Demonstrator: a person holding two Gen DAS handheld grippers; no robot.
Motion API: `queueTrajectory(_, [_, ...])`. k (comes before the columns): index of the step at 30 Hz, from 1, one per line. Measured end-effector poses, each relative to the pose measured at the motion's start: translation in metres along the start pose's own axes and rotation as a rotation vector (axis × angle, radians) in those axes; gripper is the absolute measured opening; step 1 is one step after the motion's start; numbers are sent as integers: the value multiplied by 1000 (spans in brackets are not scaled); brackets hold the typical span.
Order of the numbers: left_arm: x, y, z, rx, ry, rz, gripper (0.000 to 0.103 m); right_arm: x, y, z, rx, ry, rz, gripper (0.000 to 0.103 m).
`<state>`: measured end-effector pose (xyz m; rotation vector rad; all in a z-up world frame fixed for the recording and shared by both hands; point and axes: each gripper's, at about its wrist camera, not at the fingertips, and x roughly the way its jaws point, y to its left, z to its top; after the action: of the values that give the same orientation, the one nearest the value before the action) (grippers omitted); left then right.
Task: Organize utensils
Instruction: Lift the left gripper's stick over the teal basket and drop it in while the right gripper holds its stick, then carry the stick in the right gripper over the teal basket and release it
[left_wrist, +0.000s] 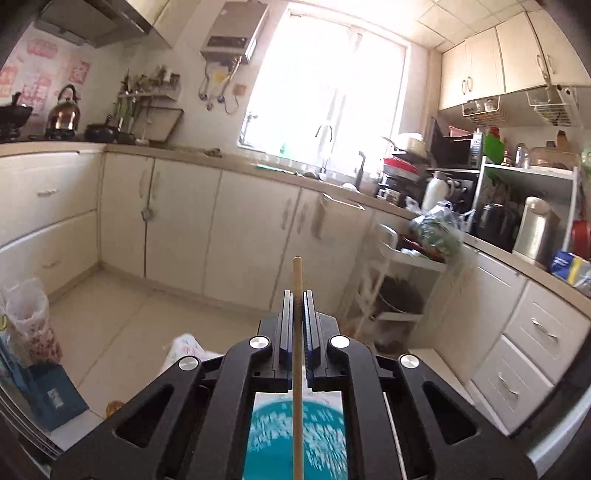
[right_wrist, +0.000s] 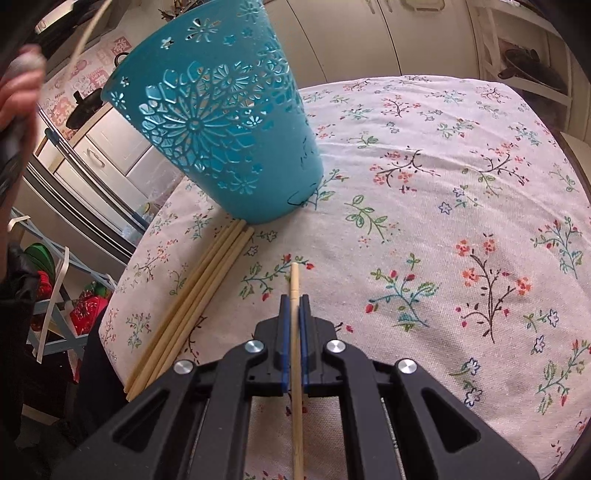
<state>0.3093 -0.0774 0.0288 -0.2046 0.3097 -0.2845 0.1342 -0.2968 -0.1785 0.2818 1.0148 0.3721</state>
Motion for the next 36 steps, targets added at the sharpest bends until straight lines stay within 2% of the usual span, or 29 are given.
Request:
queueTrajectory(5, [41, -5, -20, 16, 59, 39, 5, -1, 2, 0, -20, 5, -12, 5])
queueTrajectory(10, [54, -6, -51, 67, 115, 70, 5, 3, 10, 0, -77, 34, -58, 5])
queueTrajectory(13, [45, -11, -51, 134, 105, 87, 6, 4, 19, 0, -141, 66, -111, 6])
queueTrajectory(16, [39, -14, -54, 182, 148, 87, 13, 7, 27, -3, -201, 80, -163, 6])
queueTrajectory(19, [34, -7, -50, 144, 179, 86, 32, 10, 32, -5, -225, 81, -190, 5])
queueTrajectory(21, [23, 2, -45, 113, 178, 93, 49, 10, 25, -4, -180, 70, -157, 5])
queueTrajectory(24, [0, 17, -41, 94, 162, 107, 61, -8, 5, 0, -43, 8, -21, 5])
queueTrajectory(27, [-22, 35, -44, 67, 155, 132, 72, -32, -2, 7, 22, -77, 99, 5])
queueTrajectory(29, [-35, 49, -52, 44, 164, 146, 75, -55, -5, 17, 70, -159, 198, 5])
queueTrajectory(32, [-48, 69, -72, 6, 197, 179, 79, -83, -3, 40, 111, -270, 296, 5])
queueTrajectory(36, [-56, 90, -104, -50, 277, 195, 81, -111, 11, 81, 112, -409, 352, 5])
